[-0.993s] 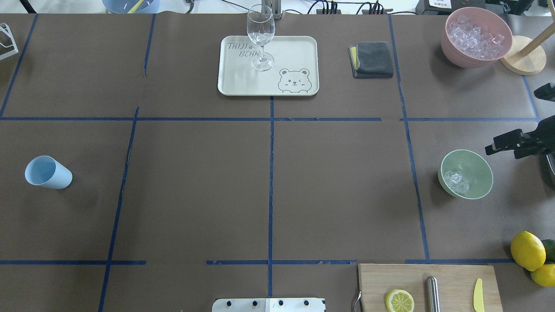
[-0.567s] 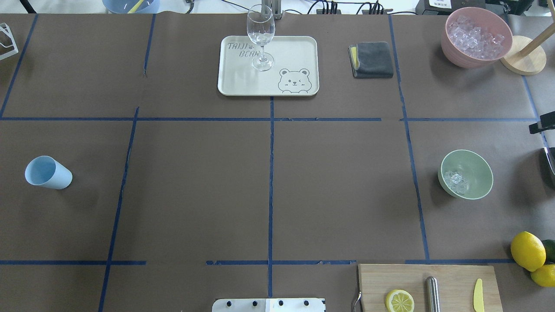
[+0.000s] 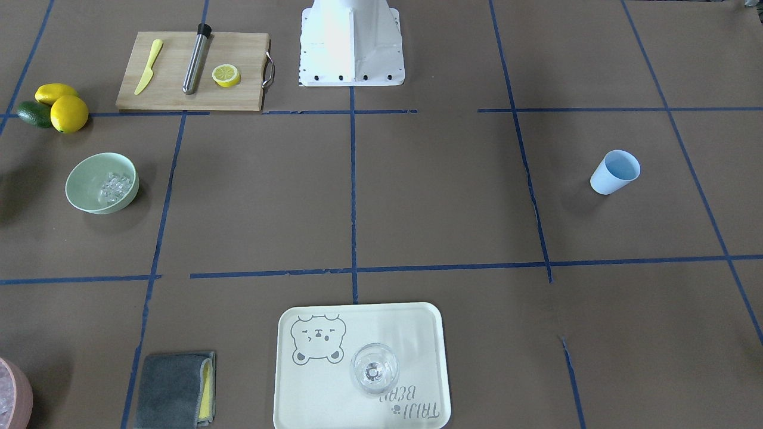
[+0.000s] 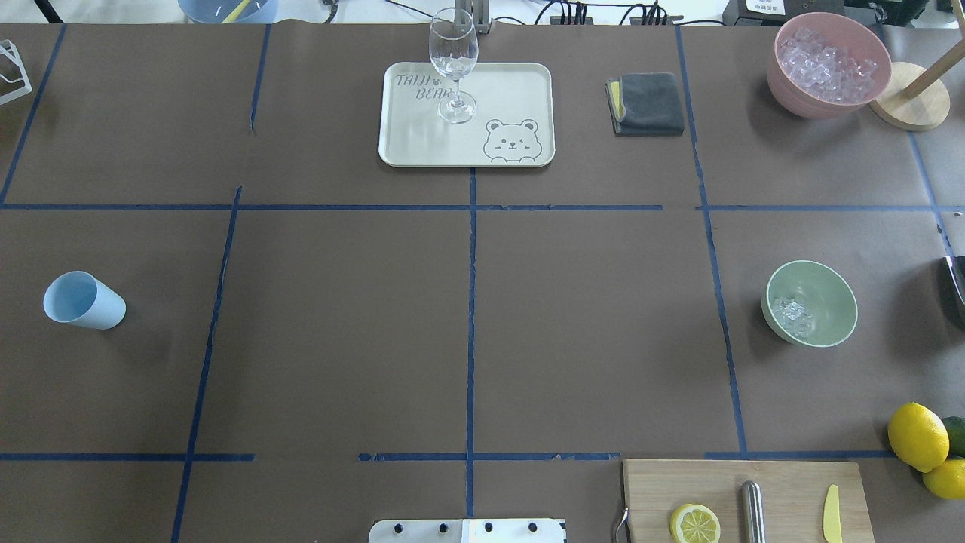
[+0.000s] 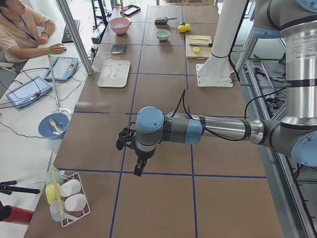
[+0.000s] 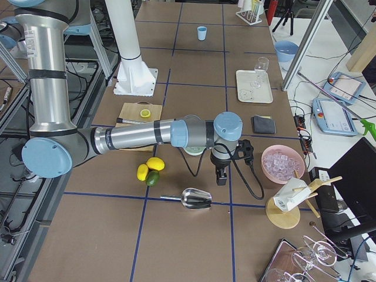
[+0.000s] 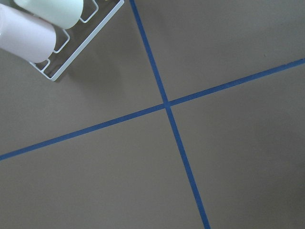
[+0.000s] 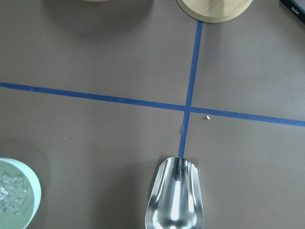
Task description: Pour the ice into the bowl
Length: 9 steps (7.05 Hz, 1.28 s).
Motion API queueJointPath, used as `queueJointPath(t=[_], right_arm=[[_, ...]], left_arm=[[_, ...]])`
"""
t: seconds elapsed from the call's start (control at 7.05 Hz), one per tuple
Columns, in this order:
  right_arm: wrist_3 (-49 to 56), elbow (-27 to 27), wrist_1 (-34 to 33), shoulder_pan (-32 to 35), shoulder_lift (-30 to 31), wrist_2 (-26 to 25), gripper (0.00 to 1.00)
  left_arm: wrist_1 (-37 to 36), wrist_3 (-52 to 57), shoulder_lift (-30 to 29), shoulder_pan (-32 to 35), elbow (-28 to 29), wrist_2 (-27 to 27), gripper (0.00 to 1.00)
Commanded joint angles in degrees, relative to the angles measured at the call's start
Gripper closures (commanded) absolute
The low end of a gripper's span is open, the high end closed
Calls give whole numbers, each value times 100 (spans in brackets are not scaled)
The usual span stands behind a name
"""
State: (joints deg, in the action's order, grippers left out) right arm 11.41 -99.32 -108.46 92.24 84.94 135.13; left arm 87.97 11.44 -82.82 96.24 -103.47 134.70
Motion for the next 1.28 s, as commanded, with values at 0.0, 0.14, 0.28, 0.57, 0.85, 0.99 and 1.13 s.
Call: queueJointPath(t=[0.0,0.14,0.28,0.57,0.85,0.99,1.13], right_arm=[[204,-8,-334,101,-22,5,0],[186,35,-316,101,5,22,0],[195,-8,-290,93,101,92,0],[212,27,452,-64,407,67,0],[273,36,1107,-396,524,-20,0],[274,97,899,-782,489,-47,0],[274,45,523,-699,358,-30,0]], left_arm=[[-509,-1043,46,-269,-60,678,0],[-457,-1047,90,-751,-33,628,0],[-430,-1039,90,-990,-129,427,0],[-413,-1108,47,-993,-191,311,0],[-308,-1091,-41,-949,-166,311,0],[-124,-1048,-163,-792,-17,294,0],[60,-1039,-208,-669,106,224,0]])
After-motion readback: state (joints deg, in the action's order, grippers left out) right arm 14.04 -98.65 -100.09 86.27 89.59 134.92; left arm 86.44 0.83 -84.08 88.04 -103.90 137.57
